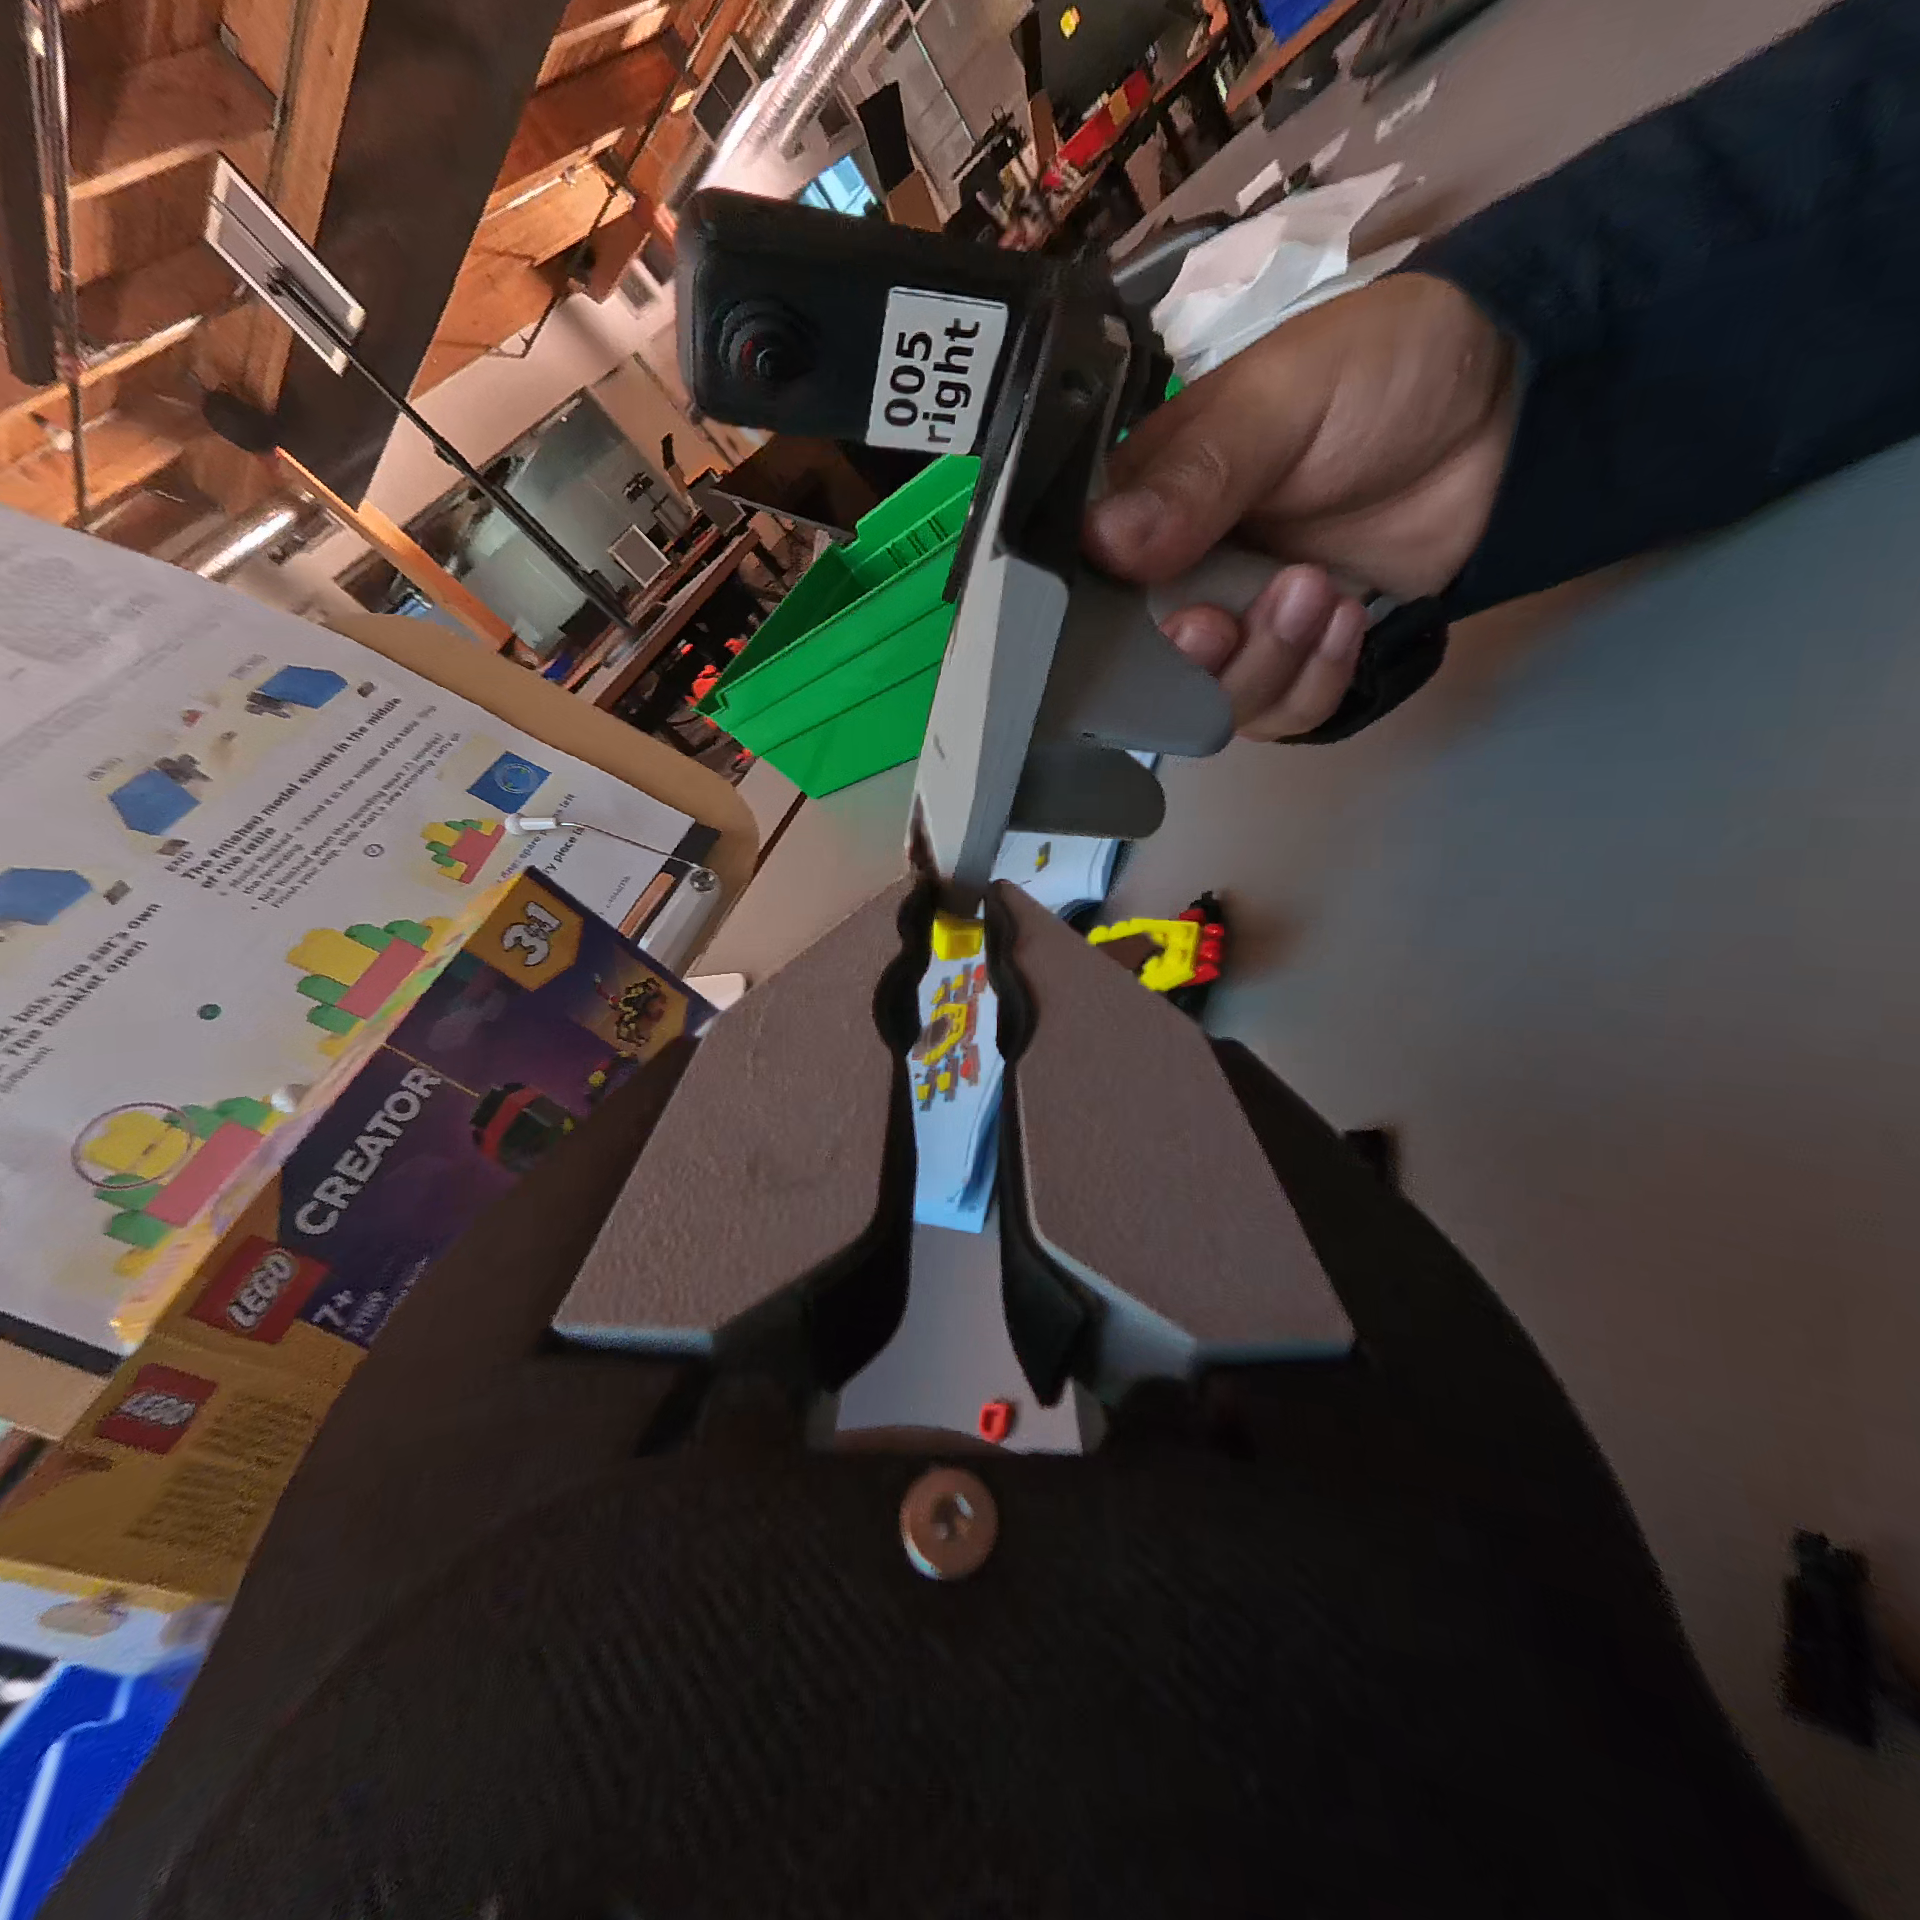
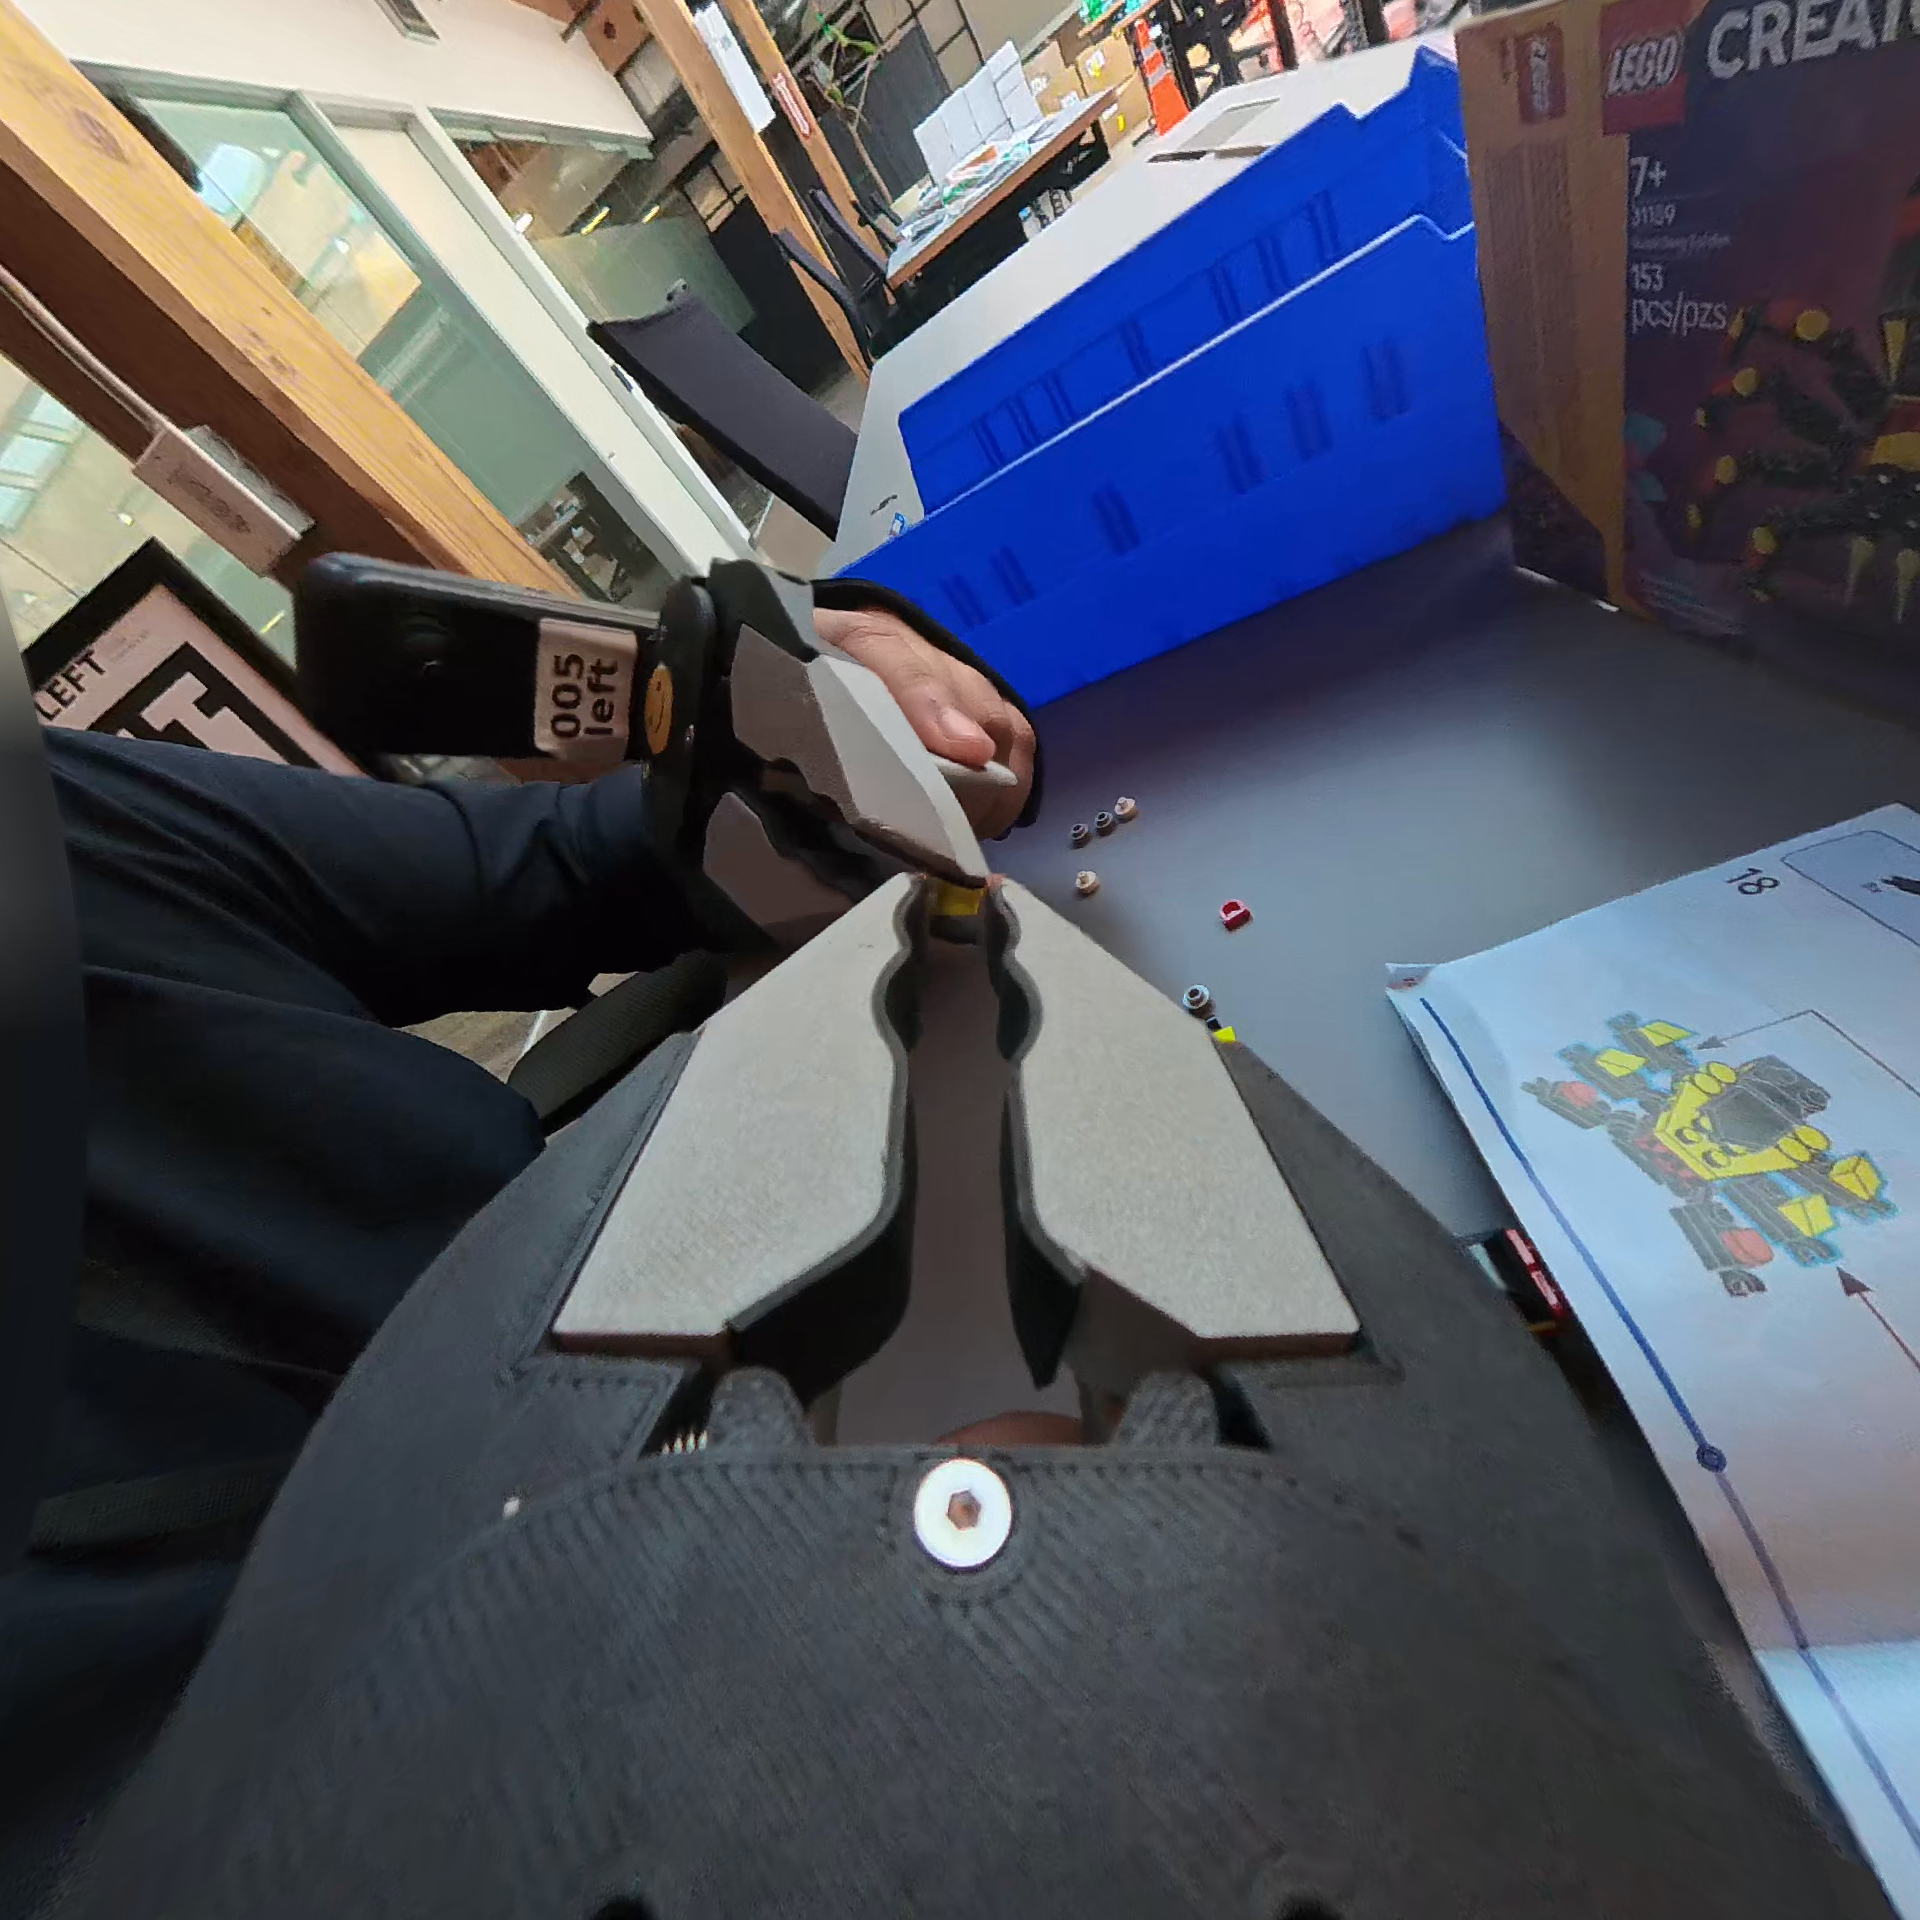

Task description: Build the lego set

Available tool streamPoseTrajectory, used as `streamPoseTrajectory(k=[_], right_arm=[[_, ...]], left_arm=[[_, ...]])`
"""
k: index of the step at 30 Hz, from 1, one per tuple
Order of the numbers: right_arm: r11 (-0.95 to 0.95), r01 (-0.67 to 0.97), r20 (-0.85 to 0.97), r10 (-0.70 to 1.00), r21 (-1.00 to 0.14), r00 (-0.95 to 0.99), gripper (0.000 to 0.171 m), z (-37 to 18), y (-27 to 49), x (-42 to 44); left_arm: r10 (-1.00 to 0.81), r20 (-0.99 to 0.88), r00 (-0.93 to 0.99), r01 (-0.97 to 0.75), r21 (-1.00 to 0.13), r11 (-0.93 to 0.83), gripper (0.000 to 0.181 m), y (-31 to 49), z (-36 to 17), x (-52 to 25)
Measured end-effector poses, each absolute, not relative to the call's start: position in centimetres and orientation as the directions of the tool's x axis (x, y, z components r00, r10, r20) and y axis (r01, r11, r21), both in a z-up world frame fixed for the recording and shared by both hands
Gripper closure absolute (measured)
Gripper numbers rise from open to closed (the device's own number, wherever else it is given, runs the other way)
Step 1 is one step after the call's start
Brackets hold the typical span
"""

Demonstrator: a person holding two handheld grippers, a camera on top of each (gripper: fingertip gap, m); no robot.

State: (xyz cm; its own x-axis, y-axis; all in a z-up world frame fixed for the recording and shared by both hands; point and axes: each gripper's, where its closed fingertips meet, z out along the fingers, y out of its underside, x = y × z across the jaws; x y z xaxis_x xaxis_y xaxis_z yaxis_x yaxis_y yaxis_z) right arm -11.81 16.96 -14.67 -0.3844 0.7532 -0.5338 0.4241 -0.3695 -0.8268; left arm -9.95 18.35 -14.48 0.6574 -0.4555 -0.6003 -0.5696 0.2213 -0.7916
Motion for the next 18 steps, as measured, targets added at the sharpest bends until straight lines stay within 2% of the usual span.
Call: streamPoseTrajectory(k=[5, 10, 12, 14, 18], right_arm=[[-0.355, 0.39, -0.51, 0.741, -0.849, -0.436, 0.168, -13.4, 17.5, -11.0], [-0.256, 0.325, -0.385, 0.81, -0.911, -0.442, 0.159, -12.6, 18.2, -10.5], [-0.142, 0.276, -0.261, 0.846, -0.951, -0.464, 0.158, -12.0, 17.8, -10.1], [0.015, 0.222, -0.102, 0.856, -0.975, -0.507, 0.164, -11.7, 16.5, -9.4], [0.378, 0.129, 0.277, 0.835, -0.917, -0.476, 0.155, -12.3, 14.3, -9.4]], left_arm=[[-0.553, -0.366, 0.748, -0.34, -0.928, 0.155, 0.174, 18.2, -13.0, -11.0], [-0.749, -0.019, 0.662, -0.034, -0.999, -0.005, 0.175, 16.9, -12.1, -10.2], [-0.802, 0.139, 0.581, 0.088, -0.99, -0.108, 0.175, 16.3, -11.8, -10.0], [-0.846, 0.315, 0.431, 0.199, -0.947, -0.252, 0.175, 15.3, -11.5, -9.4], [-0.816, 0.542, 0.199, 0.43, -0.797, -0.424, 0.175, 15.2, -9.7, -10.4]])
